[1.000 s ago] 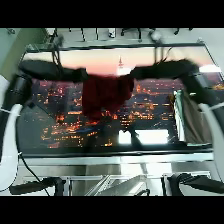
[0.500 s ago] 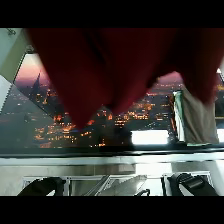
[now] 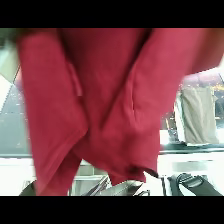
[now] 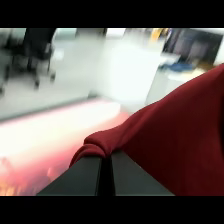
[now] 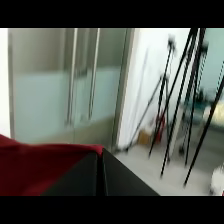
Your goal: Fold the shirts.
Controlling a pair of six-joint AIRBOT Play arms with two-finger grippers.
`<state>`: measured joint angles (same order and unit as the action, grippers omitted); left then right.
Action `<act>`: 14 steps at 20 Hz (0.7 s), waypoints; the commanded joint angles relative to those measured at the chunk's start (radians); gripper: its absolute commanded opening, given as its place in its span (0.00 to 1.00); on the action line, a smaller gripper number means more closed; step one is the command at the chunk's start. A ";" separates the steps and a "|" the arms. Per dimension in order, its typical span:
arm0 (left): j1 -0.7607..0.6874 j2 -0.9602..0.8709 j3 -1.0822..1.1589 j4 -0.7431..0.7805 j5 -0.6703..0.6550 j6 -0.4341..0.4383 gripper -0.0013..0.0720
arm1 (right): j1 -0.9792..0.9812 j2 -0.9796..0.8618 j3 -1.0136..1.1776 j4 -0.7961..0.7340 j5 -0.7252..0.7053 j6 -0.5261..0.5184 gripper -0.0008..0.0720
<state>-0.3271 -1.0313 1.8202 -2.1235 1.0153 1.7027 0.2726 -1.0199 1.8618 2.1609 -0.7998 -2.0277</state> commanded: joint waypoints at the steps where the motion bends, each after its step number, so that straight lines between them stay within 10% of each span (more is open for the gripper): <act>1: 0.092 -0.261 -0.007 -0.008 0.190 0.010 0.04 | 0.001 -0.246 0.000 0.003 -0.071 0.041 0.03; 12: 0.243 -0.971 0.095 -0.103 0.316 0.096 0.04 | -0.007 -0.835 0.000 0.042 -0.127 0.200 0.08; 13: 0.256 -0.986 0.141 -0.103 0.353 0.095 0.13 | -0.017 -0.832 0.000 0.042 -0.137 0.235 0.32; 14: 0.264 -0.991 0.180 -0.103 0.396 0.095 0.62 | -0.034 -0.822 0.000 0.042 -0.163 0.282 0.54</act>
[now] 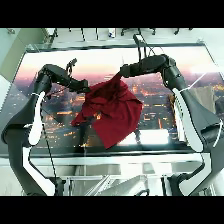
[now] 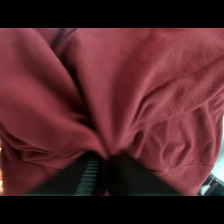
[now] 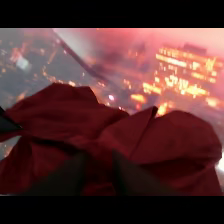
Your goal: Fold the shirts.
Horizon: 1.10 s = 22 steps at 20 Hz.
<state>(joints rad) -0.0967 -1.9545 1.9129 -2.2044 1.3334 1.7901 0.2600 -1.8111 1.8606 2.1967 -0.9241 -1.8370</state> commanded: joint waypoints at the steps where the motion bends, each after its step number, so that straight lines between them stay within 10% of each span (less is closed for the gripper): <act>1: 0.047 -0.067 0.131 -0.021 0.129 -0.005 0.96 | -0.050 -0.014 0.001 0.006 -0.083 0.119 0.54; 8: 0.209 0.166 -0.107 0.027 0.294 -0.029 0.95 | -0.320 0.157 -0.100 0.006 -0.543 0.143 0.53; 15: 0.310 0.416 -0.776 0.090 0.035 0.047 0.95 | -0.486 0.484 -0.804 0.016 -0.359 0.080 0.54; 22: 0.274 0.418 -0.878 0.083 -0.126 0.066 0.95 | -0.379 0.477 -1.093 0.138 -0.211 0.000 0.54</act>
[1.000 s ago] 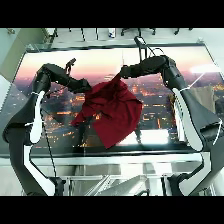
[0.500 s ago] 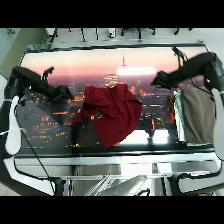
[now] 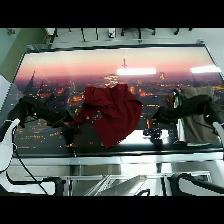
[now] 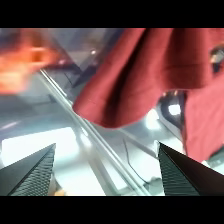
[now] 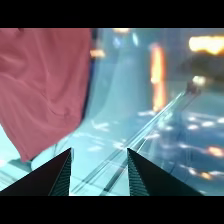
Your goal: Fold the shirts.
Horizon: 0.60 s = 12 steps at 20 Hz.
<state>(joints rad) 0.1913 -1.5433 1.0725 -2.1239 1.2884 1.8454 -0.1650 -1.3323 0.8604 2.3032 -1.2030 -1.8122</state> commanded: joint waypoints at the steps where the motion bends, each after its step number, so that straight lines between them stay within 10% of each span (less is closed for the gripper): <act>1: -0.024 0.005 -0.037 0.003 -0.109 0.011 0.95 | 0.077 -0.011 -0.093 0.033 0.084 -0.024 0.54; 7: -0.097 -0.075 0.010 -0.001 -0.158 0.010 0.95 | 0.232 -0.083 -0.093 0.040 0.193 0.008 0.54; 10: -0.140 -0.146 0.075 0.002 -0.061 0.014 0.28 | 0.261 -0.124 -0.093 0.075 0.211 0.010 0.54; 12: -0.154 -0.159 0.121 0.002 -0.028 0.014 0.04 | 0.272 -0.138 -0.092 0.094 0.240 0.010 0.54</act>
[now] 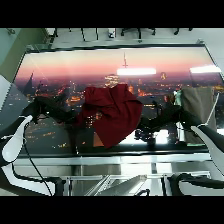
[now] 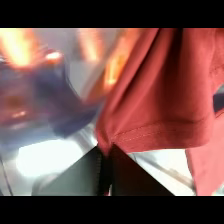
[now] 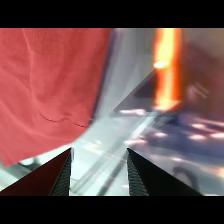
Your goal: Fold the shirts.
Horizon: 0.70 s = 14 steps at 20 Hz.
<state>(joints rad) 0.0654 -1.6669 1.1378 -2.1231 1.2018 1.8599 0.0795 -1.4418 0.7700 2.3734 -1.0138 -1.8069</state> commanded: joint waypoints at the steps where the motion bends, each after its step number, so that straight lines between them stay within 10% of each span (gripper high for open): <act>1: -0.029 -0.032 0.076 0.000 0.060 0.000 0.04 | 0.033 -0.032 -0.001 0.033 0.075 0.005 0.54; 5: -0.029 0.007 0.133 -0.039 0.065 -0.002 0.04 | 0.050 -0.041 0.006 0.075 0.217 0.004 0.52; 9: -0.029 0.048 0.137 -0.103 0.068 -0.001 0.04 | 0.103 -0.061 0.031 0.127 0.261 0.004 0.03; 14: -0.017 0.171 0.142 -0.258 0.100 0.007 0.04 | 0.155 -0.002 0.122 0.126 0.212 -0.008 0.03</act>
<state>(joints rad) 0.0391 -1.5696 1.2732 -2.2704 1.2846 1.8595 0.2180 -1.4837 0.8360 2.4756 -0.7715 -1.8072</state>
